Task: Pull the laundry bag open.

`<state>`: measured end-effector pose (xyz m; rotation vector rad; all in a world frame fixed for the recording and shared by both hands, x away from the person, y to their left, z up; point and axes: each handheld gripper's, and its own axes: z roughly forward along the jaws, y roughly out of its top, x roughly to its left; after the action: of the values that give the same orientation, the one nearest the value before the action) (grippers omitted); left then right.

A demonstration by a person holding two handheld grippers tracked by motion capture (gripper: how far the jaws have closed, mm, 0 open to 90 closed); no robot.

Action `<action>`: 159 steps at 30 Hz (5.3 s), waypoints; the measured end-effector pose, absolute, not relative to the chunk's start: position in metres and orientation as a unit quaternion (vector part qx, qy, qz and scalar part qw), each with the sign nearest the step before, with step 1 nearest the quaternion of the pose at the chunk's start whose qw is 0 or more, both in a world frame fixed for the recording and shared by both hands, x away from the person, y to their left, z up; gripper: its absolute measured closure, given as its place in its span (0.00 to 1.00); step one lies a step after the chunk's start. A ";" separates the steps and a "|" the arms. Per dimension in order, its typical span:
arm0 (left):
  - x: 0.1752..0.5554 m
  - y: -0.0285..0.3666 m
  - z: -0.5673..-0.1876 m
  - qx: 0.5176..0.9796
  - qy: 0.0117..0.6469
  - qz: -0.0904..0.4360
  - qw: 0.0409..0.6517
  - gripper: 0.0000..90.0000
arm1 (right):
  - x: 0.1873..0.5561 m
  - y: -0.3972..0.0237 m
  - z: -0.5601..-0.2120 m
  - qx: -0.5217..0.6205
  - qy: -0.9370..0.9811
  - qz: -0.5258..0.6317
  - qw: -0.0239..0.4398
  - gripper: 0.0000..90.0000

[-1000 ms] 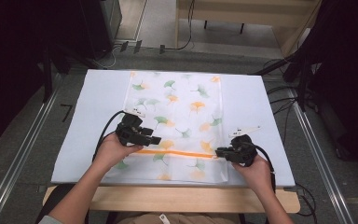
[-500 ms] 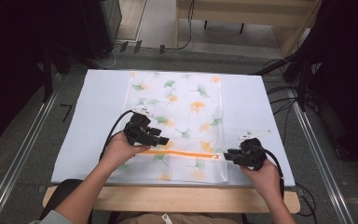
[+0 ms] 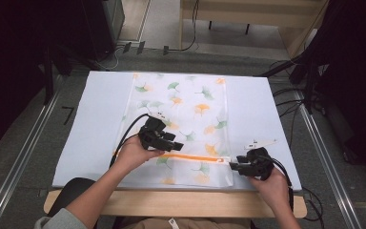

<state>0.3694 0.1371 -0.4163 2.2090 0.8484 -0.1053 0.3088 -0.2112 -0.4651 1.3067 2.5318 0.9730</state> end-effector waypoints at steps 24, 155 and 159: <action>0.364 0.119 -0.422 0.858 0.330 -0.068 0.388 0.43 | 0.312 -0.176 -0.468 0.407 0.852 0.307 0.117 0.84; 0.353 0.031 -0.448 0.869 0.293 -0.104 0.384 0.93 | 0.315 -0.181 -0.436 0.371 0.846 0.384 0.012 0.95; 0.351 0.030 -0.447 0.870 0.289 -0.091 0.389 0.90 | 0.315 -0.182 -0.434 0.374 0.842 0.389 0.009 0.95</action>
<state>0.3512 0.0296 -0.4474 2.2111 0.7354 -0.2304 0.3146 -0.1825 -0.4340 1.1674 2.6296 1.2156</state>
